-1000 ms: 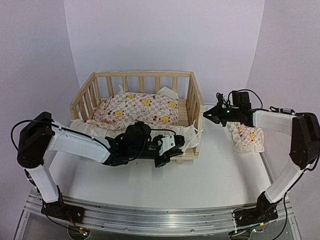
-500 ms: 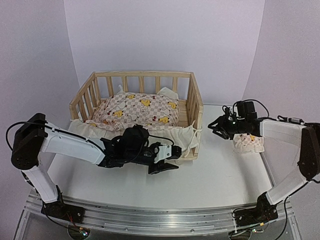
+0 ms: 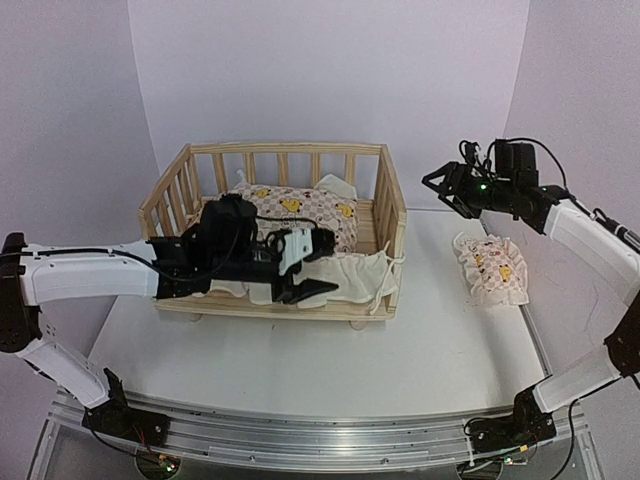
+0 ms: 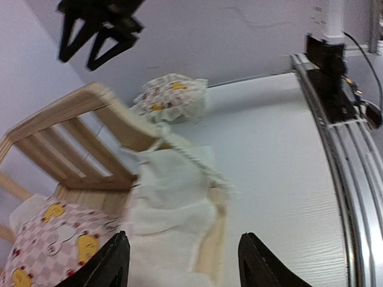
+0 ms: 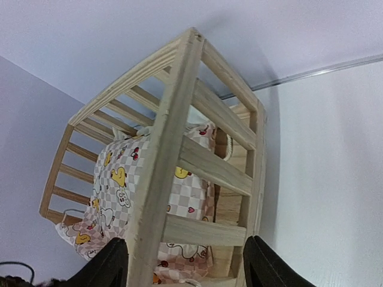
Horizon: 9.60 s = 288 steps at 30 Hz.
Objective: Set up the pet bed
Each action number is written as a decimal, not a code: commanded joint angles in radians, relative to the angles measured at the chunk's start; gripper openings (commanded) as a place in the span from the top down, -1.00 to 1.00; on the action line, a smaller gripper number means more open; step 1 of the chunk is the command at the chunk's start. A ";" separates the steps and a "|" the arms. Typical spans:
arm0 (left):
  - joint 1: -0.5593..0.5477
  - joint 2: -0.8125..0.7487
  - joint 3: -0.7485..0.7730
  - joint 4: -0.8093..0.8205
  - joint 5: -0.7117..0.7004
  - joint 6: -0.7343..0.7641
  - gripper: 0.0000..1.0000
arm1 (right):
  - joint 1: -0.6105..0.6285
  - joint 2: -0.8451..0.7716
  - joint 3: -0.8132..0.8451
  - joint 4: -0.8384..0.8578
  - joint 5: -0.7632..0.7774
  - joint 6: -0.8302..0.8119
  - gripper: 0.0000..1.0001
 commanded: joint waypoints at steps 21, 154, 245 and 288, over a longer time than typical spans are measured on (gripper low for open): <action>0.847 0.045 0.569 -0.576 -0.368 -0.181 -0.72 | 0.477 0.043 0.075 -0.190 0.297 0.102 0.55; 0.672 0.041 0.577 -0.614 0.371 -0.015 -0.09 | 0.651 0.430 0.380 -0.097 0.817 0.339 0.26; 0.323 0.290 0.951 -0.793 0.029 -0.149 -0.25 | 0.613 -0.042 -0.401 0.187 0.267 0.217 0.27; 0.235 0.542 0.781 -0.887 0.065 0.098 1.00 | 0.614 -0.092 -0.426 0.175 0.312 0.249 0.18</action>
